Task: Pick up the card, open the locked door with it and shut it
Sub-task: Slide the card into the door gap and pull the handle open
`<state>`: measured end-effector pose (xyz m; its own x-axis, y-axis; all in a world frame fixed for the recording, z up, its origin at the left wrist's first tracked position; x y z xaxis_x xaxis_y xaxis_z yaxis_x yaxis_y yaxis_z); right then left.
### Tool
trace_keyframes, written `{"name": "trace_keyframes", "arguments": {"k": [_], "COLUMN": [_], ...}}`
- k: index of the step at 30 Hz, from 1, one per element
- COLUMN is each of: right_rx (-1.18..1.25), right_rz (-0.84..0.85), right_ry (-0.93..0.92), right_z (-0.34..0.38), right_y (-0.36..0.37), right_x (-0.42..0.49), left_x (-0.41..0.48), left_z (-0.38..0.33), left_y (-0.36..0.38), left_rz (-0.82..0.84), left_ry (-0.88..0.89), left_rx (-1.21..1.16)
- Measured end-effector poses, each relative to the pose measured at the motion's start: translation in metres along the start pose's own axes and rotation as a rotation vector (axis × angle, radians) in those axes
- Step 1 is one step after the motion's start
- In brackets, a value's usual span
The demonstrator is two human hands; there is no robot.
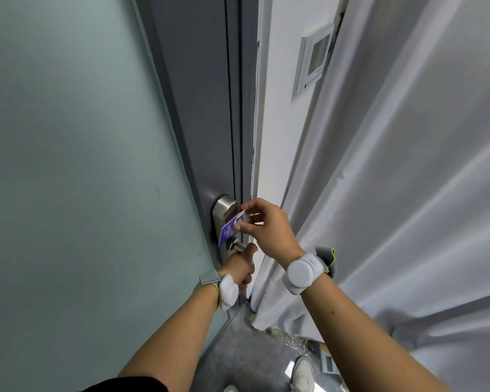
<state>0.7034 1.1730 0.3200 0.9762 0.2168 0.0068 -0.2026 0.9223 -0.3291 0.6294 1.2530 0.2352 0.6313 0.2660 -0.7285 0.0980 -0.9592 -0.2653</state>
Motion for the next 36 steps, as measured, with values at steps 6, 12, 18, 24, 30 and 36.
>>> {"name": "trace_keyframes", "arguments": {"k": [6, 12, 18, 24, 30, 36], "right_rx": [-0.007, -0.021, -0.032, -0.059, -0.058, -0.024], "right_rz": [0.026, 0.019, 0.033, 0.030, 0.042, 0.182], "right_ry": [0.007, -0.021, 0.000, 0.006, -0.050, -0.165], "right_z": [-0.005, 0.001, -0.004, -0.005, 0.002, 0.007], "right_y": [-0.004, -0.003, -0.003, -0.007, -0.017, -0.024], "right_x": [0.002, 0.001, -0.006, -0.015, -0.012, -0.008], "left_x": [0.006, 0.020, 0.018, 0.017, 0.023, 0.015], "left_z": [0.013, 0.008, 0.009, 0.011, 0.017, 0.022], "left_y": [0.006, 0.006, 0.010, 0.014, 0.016, 0.018], "left_rz": [-0.063, -0.031, -0.036, -0.016, -0.044, -0.171], "left_ry": [0.179, 0.139, 0.162, 0.185, 0.285, 0.399], "left_rx": [-0.058, -0.199, -0.233, -0.285, -0.337, -0.146]}}
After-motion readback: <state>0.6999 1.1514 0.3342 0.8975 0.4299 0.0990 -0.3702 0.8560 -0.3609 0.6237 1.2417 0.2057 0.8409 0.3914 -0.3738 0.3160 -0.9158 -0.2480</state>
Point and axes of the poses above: each hand's wrist, its own x-axis towards the middle knuckle, its own y-axis out of the palm, z = x × y, the point moved 6 cm from there along x, towards the middle knuckle, and after that the axes turned 5 degrees about -z, right-handed, at the moved point
